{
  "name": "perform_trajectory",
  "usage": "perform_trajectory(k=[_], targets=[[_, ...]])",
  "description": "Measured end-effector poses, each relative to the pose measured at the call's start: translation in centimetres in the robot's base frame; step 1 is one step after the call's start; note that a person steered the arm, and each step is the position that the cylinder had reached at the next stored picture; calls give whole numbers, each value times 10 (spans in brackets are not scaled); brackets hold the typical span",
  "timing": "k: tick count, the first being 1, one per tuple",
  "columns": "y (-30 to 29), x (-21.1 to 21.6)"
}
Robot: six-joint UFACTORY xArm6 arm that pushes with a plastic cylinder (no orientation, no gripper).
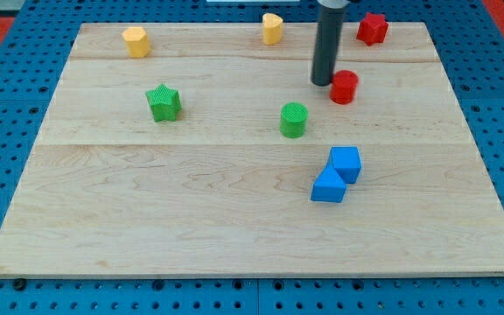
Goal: Move green circle down a bit
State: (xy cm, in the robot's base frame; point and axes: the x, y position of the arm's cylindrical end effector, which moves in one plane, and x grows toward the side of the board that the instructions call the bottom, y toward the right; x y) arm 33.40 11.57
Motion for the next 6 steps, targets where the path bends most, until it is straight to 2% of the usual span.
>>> perform_trajectory(k=[2, 3, 5, 6], targets=[[11, 13], [-16, 13], [-60, 48], [-62, 53]])
